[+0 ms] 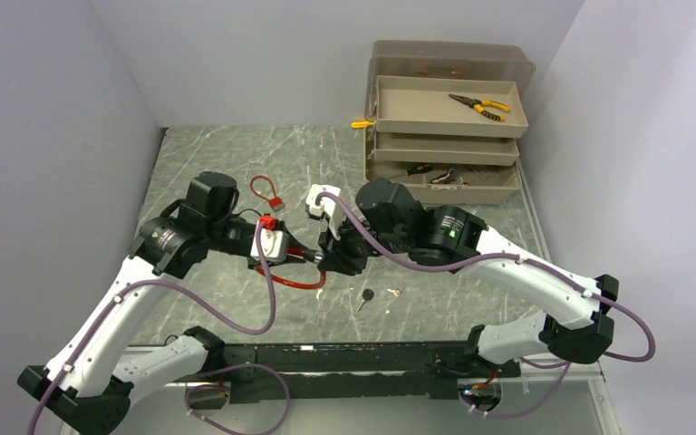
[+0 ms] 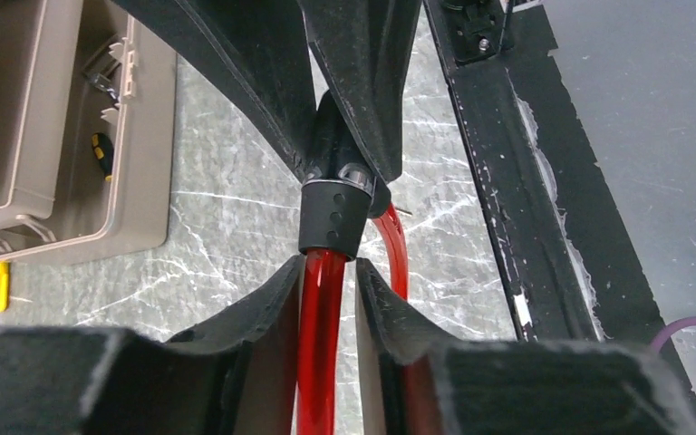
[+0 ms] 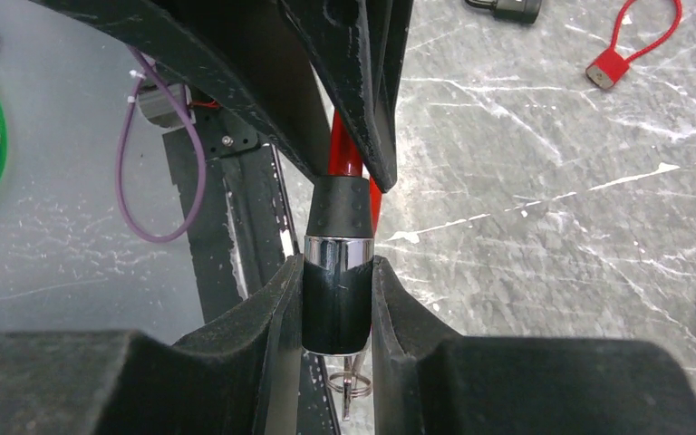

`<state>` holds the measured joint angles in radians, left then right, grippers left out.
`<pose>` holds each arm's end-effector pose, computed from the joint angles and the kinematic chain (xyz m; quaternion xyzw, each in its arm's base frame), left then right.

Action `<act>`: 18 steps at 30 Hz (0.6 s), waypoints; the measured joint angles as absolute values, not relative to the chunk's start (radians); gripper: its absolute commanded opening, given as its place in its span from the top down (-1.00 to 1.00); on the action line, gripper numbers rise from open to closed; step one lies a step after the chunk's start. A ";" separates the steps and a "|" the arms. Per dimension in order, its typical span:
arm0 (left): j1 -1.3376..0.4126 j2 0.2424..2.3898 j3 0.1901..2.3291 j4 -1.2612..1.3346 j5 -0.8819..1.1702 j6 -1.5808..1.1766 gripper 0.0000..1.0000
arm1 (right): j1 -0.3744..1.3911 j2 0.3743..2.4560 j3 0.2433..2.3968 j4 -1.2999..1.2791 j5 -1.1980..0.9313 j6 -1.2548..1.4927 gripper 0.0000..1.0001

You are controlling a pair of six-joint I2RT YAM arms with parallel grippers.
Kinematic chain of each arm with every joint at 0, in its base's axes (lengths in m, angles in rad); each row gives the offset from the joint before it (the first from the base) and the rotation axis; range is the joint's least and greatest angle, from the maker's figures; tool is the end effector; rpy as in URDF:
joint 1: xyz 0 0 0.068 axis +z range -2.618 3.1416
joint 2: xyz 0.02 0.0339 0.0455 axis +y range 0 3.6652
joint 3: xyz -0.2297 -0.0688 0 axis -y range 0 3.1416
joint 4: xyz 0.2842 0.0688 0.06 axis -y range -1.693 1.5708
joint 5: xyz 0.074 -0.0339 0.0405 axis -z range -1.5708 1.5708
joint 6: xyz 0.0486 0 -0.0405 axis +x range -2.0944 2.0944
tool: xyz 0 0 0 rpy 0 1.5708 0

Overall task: Unlock with the key
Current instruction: Unlock the lock.

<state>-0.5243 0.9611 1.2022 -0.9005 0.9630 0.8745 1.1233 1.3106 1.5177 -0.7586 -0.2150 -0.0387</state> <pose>0.1796 -0.1499 0.3656 0.6683 0.4778 -0.3415 0.4565 0.1335 0.3021 0.3890 -0.5201 0.6967 0.3306 0.3671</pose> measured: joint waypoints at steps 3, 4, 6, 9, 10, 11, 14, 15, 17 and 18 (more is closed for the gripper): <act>-0.532 0.969 1.202 -0.911 0.963 0.876 0.68 | 1.132 1.311 1.518 -0.764 -0.212 -0.043 1.00; -0.534 0.968 1.202 -0.911 0.962 0.874 0.82 | 1.136 1.311 1.518 -0.764 -0.209 -0.046 1.00; -0.537 0.967 1.202 -0.911 0.958 0.869 0.96 | 1.139 1.311 1.518 -0.765 -0.208 -0.050 1.00; -0.540 0.968 1.202 -0.910 0.947 0.865 1.00 | 1.140 1.313 1.520 -0.767 -0.202 -0.056 0.74; -0.540 0.968 1.202 -0.908 0.942 0.861 1.00 | 1.140 1.315 1.520 -0.767 -0.200 -0.058 0.58; -0.540 0.968 1.202 -0.908 0.939 0.858 1.00 | 1.140 1.315 1.520 -0.767 -0.199 -0.060 0.44; -0.542 0.968 1.202 -0.900 0.927 0.845 1.00 | 1.140 1.315 1.520 -0.765 -0.184 -0.062 0.20; -0.543 0.968 1.202 -0.898 0.918 0.839 1.00 | 1.140 1.314 1.520 -0.762 -0.173 -0.062 0.19; -0.545 0.967 1.202 -0.896 0.905 0.820 1.00 | 1.140 1.306 1.520 -0.747 -0.143 -0.061 0.24; -0.545 0.967 1.202 -0.894 0.895 0.812 1.00 | 1.139 1.299 1.519 -0.743 -0.128 -0.061 0.27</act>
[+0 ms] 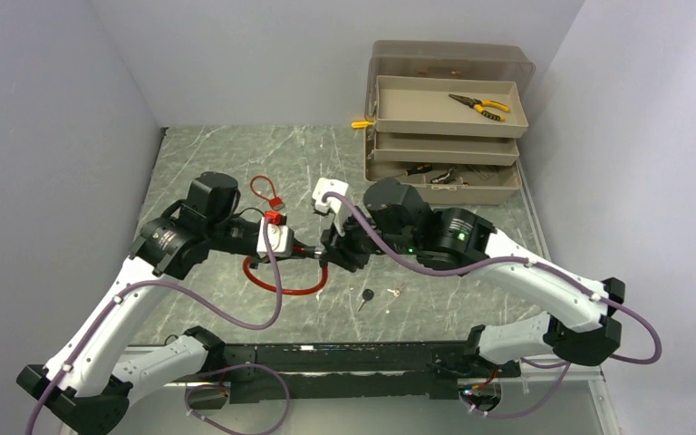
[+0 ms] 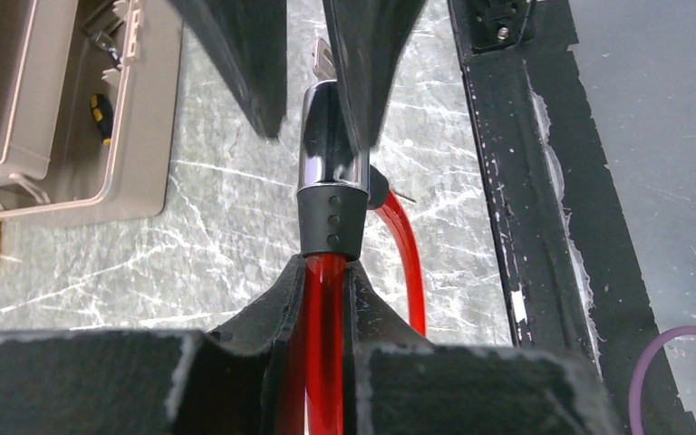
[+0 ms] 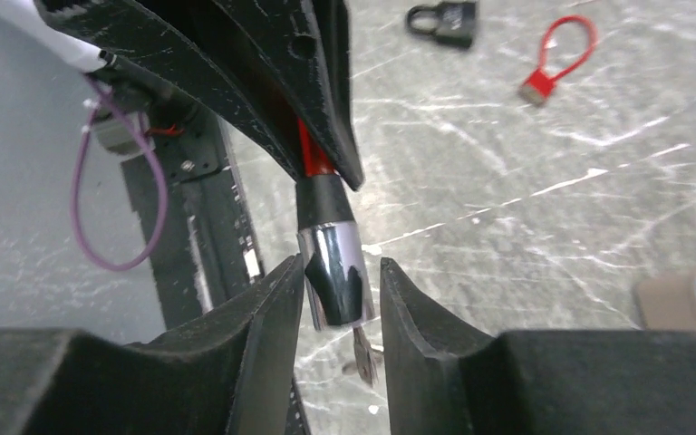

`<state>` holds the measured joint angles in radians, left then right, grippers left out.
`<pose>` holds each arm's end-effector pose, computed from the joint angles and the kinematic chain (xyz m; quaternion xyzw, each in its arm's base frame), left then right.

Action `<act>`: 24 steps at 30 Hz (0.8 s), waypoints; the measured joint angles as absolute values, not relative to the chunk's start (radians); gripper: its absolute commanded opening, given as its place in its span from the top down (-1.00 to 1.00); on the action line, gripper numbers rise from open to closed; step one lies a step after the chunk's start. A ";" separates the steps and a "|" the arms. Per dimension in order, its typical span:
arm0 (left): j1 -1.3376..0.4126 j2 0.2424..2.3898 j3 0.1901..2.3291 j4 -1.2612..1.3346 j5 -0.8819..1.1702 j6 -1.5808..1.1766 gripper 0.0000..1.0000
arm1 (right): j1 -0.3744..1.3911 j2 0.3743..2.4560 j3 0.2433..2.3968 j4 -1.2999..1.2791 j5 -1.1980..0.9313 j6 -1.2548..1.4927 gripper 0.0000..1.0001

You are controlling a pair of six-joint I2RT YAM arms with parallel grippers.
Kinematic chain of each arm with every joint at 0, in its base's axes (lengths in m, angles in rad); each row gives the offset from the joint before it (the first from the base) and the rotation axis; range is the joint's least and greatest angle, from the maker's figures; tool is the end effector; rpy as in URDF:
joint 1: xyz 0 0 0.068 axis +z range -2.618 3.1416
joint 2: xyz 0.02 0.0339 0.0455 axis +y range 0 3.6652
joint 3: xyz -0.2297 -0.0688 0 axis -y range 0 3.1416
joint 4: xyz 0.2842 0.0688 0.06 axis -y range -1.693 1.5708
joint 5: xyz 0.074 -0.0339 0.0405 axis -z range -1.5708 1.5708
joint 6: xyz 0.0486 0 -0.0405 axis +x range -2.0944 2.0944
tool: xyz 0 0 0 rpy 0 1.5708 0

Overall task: Unlock with the key
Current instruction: Unlock the lock.

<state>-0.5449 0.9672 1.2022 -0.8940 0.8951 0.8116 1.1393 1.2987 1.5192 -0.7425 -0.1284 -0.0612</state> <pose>0.1809 -0.1540 0.3632 0.6562 0.5107 -0.3323 0.4450 0.1317 0.3009 0.3945 -0.5144 0.6947 0.3041 0.4003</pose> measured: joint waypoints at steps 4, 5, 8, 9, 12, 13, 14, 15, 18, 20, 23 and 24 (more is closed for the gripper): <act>-0.546 0.963 1.202 -0.878 0.862 0.768 1.00 | 1.129 1.206 1.488 -0.719 -0.039 -0.045 0.49; -0.546 0.961 1.202 -0.877 0.856 0.762 1.00 | 1.126 1.182 1.478 -0.712 -0.017 -0.041 0.57; -0.547 0.952 1.202 -0.871 0.837 0.737 1.00 | 1.116 1.109 1.452 -0.703 0.065 -0.018 0.84; -0.547 0.947 1.202 -0.868 0.832 0.730 1.00 | 1.112 1.092 1.444 -0.701 0.097 -0.007 0.91; -0.547 0.934 1.202 -0.852 0.821 0.707 1.00 | 1.098 1.070 1.419 -0.697 0.186 0.025 1.00; -0.547 0.931 1.202 -0.847 0.820 0.699 1.00 | 1.094 1.072 1.412 -0.697 0.213 0.036 1.00; -0.547 0.927 1.202 -0.840 0.816 0.690 1.00 | 1.091 1.078 1.408 -0.699 0.235 0.048 1.00; -0.547 0.925 1.202 -0.833 0.814 0.684 1.00 | 1.087 1.088 1.404 -0.700 0.256 0.057 1.00; -0.547 0.925 1.202 -0.815 0.812 0.661 1.00 | 1.083 1.126 1.401 -0.703 0.295 0.084 1.00; -0.547 0.925 1.202 -0.809 0.808 0.652 1.00 | 1.083 1.155 1.400 -0.702 0.309 0.102 1.00; -0.547 0.925 1.202 -0.801 0.799 0.642 1.00 | 1.083 1.175 1.395 -0.700 0.310 0.115 1.00; -0.547 0.925 1.202 -0.798 0.794 0.640 1.00 | 1.083 1.180 1.394 -0.698 0.309 0.119 1.00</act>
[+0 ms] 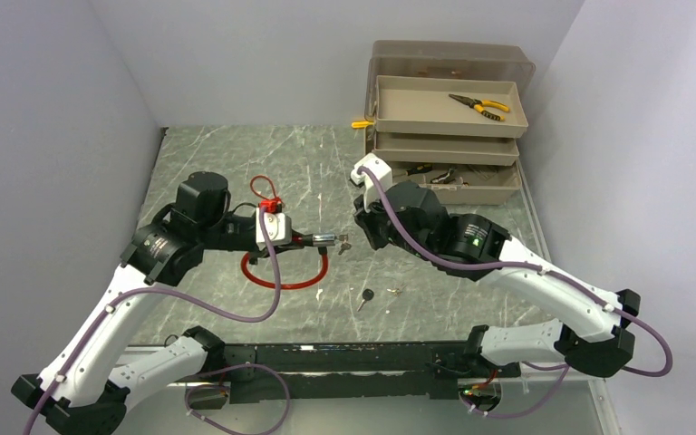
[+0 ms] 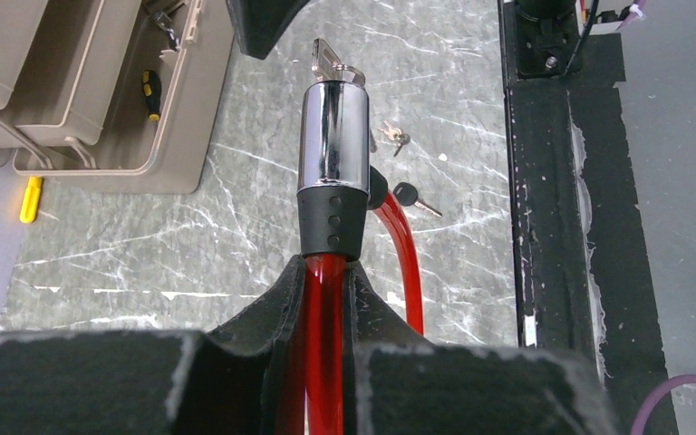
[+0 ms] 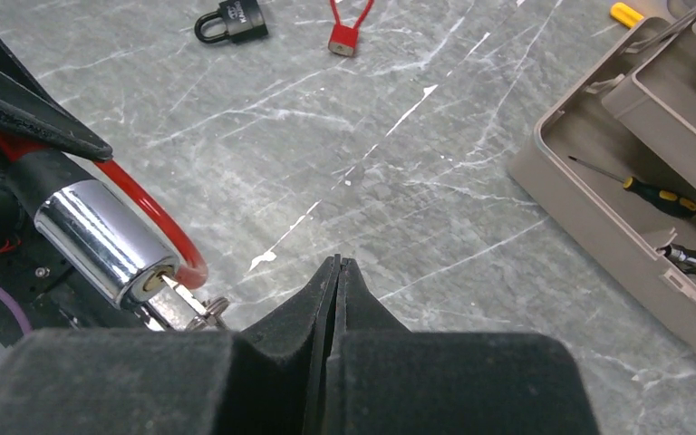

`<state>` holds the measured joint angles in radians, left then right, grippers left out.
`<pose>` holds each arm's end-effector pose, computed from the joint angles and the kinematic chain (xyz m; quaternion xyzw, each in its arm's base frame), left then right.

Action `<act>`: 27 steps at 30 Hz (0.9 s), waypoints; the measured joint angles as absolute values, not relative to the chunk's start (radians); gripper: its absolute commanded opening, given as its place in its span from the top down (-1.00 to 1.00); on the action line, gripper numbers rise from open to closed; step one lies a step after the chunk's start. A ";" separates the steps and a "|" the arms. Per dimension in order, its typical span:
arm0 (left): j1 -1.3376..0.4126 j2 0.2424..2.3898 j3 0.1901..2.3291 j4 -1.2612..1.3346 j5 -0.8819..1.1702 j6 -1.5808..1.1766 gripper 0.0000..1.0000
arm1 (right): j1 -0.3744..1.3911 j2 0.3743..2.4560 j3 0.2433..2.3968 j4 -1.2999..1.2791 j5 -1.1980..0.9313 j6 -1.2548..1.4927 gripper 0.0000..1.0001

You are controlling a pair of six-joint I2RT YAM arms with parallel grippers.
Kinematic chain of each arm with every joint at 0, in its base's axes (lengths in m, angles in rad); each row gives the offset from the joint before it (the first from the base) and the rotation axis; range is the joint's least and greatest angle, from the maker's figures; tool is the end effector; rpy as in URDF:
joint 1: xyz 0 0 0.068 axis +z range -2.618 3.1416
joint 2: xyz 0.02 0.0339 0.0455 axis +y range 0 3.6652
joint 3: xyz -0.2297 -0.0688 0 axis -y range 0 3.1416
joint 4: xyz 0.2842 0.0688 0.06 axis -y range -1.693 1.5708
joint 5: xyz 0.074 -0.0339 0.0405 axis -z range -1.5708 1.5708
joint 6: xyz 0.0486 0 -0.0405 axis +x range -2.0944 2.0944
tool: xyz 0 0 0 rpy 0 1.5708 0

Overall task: Unlock with the key
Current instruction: Unlock the lock.

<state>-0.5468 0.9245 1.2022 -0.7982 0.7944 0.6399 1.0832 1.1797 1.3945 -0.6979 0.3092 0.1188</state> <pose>0.1804 -0.1504 0.3788 0.6069 0.5531 -0.3128 0.4774 0.1554 0.2615 0.3892 -0.3215 0.7861 0.1804 0.4962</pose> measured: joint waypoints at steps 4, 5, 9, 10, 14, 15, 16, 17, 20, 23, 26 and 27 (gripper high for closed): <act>-0.547 0.925 1.202 -0.783 0.781 0.631 1.00 | 1.083 1.195 1.395 -0.682 0.310 0.136 1.00; -0.547 0.925 1.202 -0.780 0.779 0.629 1.00 | 1.083 1.201 1.395 -0.677 0.310 0.140 1.00; -0.547 0.925 1.202 -0.763 0.770 0.615 1.00 | 1.083 1.246 1.395 -0.658 0.311 0.168 1.00; -0.547 0.925 1.202 -0.761 0.769 0.611 1.00 | 1.083 1.256 1.395 -0.654 0.313 0.176 1.00; -0.547 0.925 1.201 -0.746 0.761 0.600 1.00 | 1.083 1.297 1.397 -0.637 0.335 0.222 1.00; -0.547 0.925 1.200 -0.742 0.760 0.597 1.00 | 1.083 1.306 1.399 -0.630 0.343 0.238 1.00; -0.546 0.925 1.200 -0.741 0.758 0.593 1.00 | 1.083 1.312 1.402 -0.627 0.350 0.249 1.00; -0.546 0.924 1.200 -0.741 0.752 0.589 1.00 | 1.083 1.317 1.404 -0.621 0.358 0.263 1.00; -0.546 0.924 1.200 -0.741 0.738 0.582 1.00 | 1.083 1.324 1.406 -0.602 0.378 0.304 1.00; -0.546 0.923 1.200 -0.741 0.729 0.580 1.00 | 1.083 1.328 1.407 -0.585 0.397 0.339 1.00; -0.546 0.917 1.199 -0.744 0.717 0.578 1.00 | 1.087 1.336 1.409 -0.570 0.408 0.353 1.00; -0.545 0.913 1.199 -0.746 0.712 0.578 1.00 | 1.091 1.340 1.413 -0.570 0.413 0.353 1.00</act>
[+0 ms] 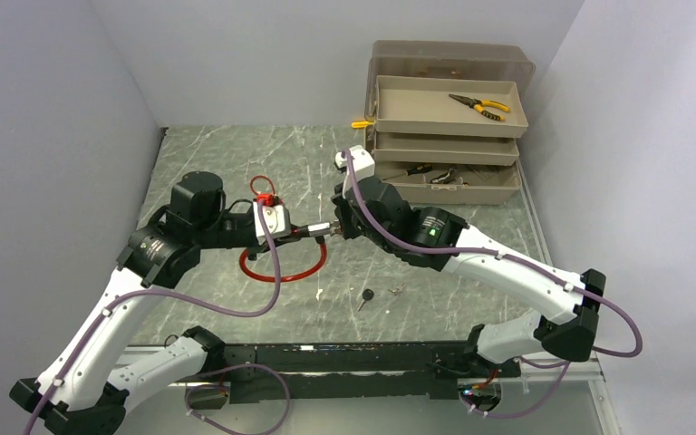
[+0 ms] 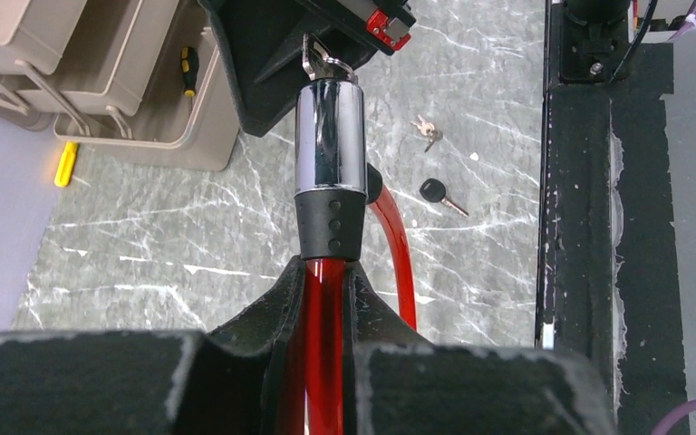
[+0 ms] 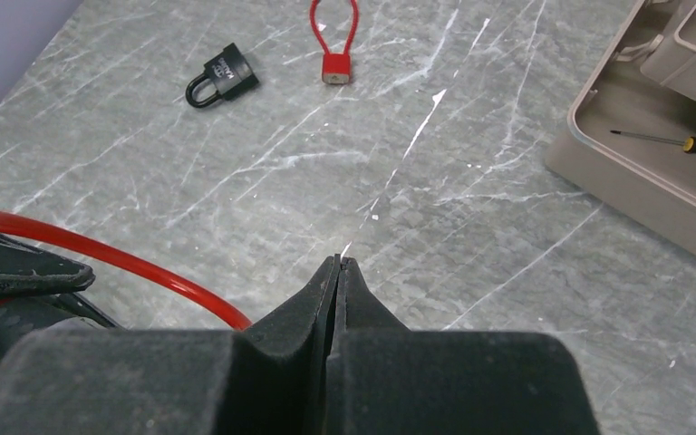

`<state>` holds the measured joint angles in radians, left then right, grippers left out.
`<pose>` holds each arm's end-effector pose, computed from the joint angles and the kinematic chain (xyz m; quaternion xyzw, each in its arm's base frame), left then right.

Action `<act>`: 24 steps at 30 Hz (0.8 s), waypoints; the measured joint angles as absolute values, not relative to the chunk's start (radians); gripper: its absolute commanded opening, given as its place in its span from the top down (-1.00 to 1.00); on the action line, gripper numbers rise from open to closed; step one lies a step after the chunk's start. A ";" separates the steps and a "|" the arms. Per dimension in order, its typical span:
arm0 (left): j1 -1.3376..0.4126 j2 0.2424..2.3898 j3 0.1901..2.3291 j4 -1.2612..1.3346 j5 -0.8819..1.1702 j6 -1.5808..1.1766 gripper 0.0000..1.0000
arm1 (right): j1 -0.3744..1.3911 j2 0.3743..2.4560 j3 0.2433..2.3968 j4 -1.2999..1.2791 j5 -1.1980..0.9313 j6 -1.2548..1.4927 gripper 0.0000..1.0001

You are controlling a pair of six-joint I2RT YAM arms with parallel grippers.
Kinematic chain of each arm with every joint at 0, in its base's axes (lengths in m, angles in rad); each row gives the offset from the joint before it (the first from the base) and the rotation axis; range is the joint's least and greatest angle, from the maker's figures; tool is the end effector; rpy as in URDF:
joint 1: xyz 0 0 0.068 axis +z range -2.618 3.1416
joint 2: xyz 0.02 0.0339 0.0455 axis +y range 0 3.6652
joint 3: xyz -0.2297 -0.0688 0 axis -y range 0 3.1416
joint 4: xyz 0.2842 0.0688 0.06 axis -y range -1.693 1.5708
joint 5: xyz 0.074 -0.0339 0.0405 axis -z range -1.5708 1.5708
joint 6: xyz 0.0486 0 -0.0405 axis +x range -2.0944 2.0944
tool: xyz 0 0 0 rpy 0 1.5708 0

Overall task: Unlock with the key
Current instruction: Unlock the lock.

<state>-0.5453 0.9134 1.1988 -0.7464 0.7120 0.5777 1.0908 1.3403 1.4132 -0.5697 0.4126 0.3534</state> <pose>0.1842 -0.1489 0.3836 0.5796 0.5766 -0.2882 0.4986 0.1793 0.3022 0.3612 -0.2054 0.8223 0.1989 0.4921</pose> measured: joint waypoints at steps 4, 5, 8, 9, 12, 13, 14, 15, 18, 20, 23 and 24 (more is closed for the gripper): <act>-0.539 0.901 1.199 -0.775 0.688 0.571 1.00 | 1.111 1.370 1.440 -0.575 0.438 0.348 1.00; -0.538 0.900 1.199 -0.784 0.682 0.570 1.00 | 1.115 1.375 1.443 -0.575 0.440 0.346 1.00; -0.537 0.897 1.199 -0.797 0.669 0.564 1.00 | 1.121 1.384 1.443 -0.580 0.441 0.340 1.00; -0.537 0.896 1.199 -0.799 0.665 0.564 1.00 | 1.121 1.386 1.443 -0.582 0.441 0.337 1.00; -0.537 0.894 1.199 -0.799 0.664 0.565 1.00 | 1.122 1.386 1.443 -0.588 0.440 0.318 0.91; -0.537 0.894 1.199 -0.799 0.664 0.566 1.00 | 1.122 1.384 1.443 -0.591 0.439 0.311 0.77; -0.537 0.894 1.199 -0.799 0.664 0.568 1.00 | 1.121 1.380 1.443 -0.598 0.432 0.301 0.67; -0.538 0.894 1.199 -0.797 0.665 0.570 1.00 | 1.120 1.377 1.443 -0.600 0.429 0.297 0.58; -0.541 0.895 1.199 -0.789 0.673 0.585 1.00 | 1.081 1.348 1.442 -0.613 0.376 0.278 0.36; -0.548 0.895 1.199 -0.782 0.688 0.592 1.00 | 1.036 1.313 1.442 -0.616 0.336 0.266 0.28; -0.550 0.899 1.200 -0.783 0.707 0.609 1.00 | 0.957 1.251 1.442 -0.631 0.310 0.241 0.24; -0.550 0.901 1.200 -0.785 0.712 0.611 1.00 | 0.931 1.230 1.441 -0.637 0.299 0.234 0.23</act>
<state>-0.5503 0.9012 1.2003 -0.7845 0.7124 0.6109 0.9306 1.2301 1.4414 -0.6369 0.2993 0.2344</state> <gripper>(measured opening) 0.148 0.371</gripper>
